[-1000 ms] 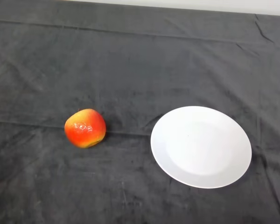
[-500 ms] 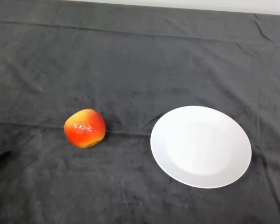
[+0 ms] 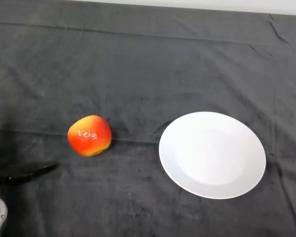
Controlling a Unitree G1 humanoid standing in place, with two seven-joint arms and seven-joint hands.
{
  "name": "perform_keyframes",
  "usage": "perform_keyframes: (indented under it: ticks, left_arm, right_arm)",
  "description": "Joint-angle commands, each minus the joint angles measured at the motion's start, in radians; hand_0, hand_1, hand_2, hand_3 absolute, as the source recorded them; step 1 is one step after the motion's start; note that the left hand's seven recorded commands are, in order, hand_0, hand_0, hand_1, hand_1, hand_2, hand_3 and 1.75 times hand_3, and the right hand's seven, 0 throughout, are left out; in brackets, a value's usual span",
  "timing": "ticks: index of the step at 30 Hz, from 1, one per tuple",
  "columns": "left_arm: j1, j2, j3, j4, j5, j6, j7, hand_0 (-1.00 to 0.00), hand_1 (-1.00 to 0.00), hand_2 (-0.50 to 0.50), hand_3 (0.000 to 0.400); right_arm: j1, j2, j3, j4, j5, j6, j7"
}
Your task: Move the apple to the plate
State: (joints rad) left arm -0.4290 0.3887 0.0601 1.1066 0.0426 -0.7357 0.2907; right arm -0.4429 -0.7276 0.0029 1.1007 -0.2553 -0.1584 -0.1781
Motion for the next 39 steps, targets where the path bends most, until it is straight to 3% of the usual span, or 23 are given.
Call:
perform_keyframes:
  ticks: [1, 39]
  left_arm:
    - [-0.046, -0.006, -0.016, -0.035, 0.031, -0.019, 0.002, 0.00, 0.00, 0.00, 0.000]
    - [-0.140, -0.099, -0.264, -0.017, 0.238, 0.071, 0.037, 0.00, 0.00, 0.00, 0.000]
  right_arm:
    - [0.100, 0.024, 0.0335, 0.054, -0.0244, 0.031, 0.0101]
    - [0.100, 0.025, 0.0329, 0.052, -0.0245, 0.033, 0.0107]
